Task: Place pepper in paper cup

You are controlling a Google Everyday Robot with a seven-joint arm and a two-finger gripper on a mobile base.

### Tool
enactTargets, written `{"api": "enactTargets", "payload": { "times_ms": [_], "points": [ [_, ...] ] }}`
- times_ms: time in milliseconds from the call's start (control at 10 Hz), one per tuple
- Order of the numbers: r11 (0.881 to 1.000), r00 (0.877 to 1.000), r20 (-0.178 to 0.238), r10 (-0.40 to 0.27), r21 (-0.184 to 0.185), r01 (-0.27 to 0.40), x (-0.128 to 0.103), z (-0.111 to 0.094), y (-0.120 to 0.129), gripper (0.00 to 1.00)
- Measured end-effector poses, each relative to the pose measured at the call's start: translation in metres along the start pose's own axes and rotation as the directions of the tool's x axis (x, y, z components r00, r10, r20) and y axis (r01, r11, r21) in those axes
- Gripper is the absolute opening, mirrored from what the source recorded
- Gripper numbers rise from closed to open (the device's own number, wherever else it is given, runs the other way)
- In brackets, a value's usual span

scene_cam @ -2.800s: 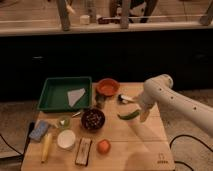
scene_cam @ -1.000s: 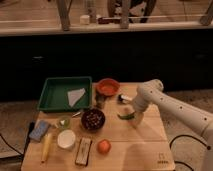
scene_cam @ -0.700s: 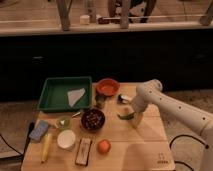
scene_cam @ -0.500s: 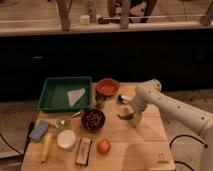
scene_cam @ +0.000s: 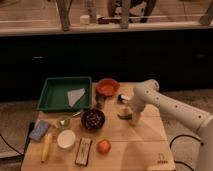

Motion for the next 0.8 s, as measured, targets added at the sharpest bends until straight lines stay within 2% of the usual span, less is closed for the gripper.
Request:
{"api": "enactTargets", "payload": {
  "times_ms": [100,600,700,800],
  "points": [
    [1.000,1.000,-0.001,0.003,-0.001,-0.003,0.001,0.000,0.000,0.65],
    [1.000,1.000,-0.009,0.012,-0.004,-0.013,0.001,0.002,0.001,0.14],
    [1.000,1.000,-0.013,0.008,-0.001,-0.008,0.000,-0.001,0.001,0.06],
    [1.000,1.000,-0.018,-0.004,0.007,0.004,-0.004,-0.010,-0.003,0.04]
  ]
}}
